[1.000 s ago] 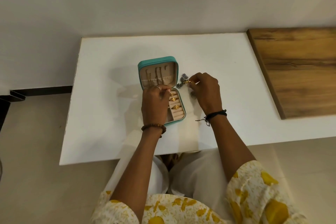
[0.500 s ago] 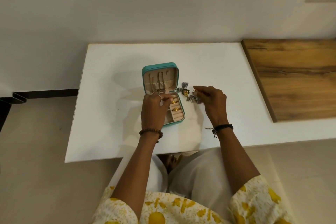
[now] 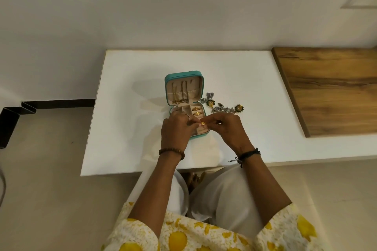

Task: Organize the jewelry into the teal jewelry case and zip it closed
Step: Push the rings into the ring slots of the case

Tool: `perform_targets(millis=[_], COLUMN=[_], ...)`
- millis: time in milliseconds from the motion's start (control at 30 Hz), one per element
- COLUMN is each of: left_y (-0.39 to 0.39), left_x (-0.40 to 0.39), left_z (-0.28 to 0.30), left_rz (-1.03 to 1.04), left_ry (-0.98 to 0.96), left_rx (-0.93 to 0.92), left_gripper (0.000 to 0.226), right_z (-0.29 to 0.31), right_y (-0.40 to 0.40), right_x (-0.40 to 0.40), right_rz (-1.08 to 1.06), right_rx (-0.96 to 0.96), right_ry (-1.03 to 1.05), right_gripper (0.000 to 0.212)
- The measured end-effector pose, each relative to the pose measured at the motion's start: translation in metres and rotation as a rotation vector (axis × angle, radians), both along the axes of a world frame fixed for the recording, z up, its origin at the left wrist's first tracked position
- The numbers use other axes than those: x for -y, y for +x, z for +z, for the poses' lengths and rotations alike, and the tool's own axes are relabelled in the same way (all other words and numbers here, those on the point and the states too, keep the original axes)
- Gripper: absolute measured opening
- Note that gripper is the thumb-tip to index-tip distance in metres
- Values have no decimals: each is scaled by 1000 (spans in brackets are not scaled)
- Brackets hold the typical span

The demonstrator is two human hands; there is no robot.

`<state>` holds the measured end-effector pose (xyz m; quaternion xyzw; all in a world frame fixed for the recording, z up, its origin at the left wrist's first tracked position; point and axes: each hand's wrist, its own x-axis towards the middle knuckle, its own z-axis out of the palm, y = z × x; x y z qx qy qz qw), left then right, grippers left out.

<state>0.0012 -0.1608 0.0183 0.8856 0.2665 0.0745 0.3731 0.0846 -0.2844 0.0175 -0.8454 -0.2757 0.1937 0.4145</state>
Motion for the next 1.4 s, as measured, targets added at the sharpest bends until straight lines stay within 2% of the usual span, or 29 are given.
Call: perform_targets(millis=[267, 500, 567, 733, 900, 1033, 1300, 1400], left_y=[6, 9, 9, 7, 12, 15, 16, 16], left_x=[1, 4, 6, 8, 8, 9, 9, 9], left_z=[-9, -13, -13, -13, -15, -20, -24, -23], left_rz=[-23, -48, -38, 105, 152, 148, 140, 123], left_ry=[124, 245, 236, 57, 49, 79, 91, 119], left_rx=[-74, -173, -179, -97, -99, -136, -139, -136], left_gripper=[25, 27, 23, 14, 33, 42, 45, 46], right_z=[-8, -12, -11, -11, -15, -18, -16, -17], right_y=[3, -1, -1, -1, 1, 1, 2, 1], right_x=[-5, -8, -7, -7, -14, -17, -14, -15], right_rz=[102, 101, 63, -164, -238, -250, -242, -252], right_rx=[196, 264, 227, 5, -142, -150, -195, -185], right_ry=[-98, -118, -93, -15, 24, 18, 11, -10], right_gripper=[18, 21, 20, 16, 36, 40, 34, 39])
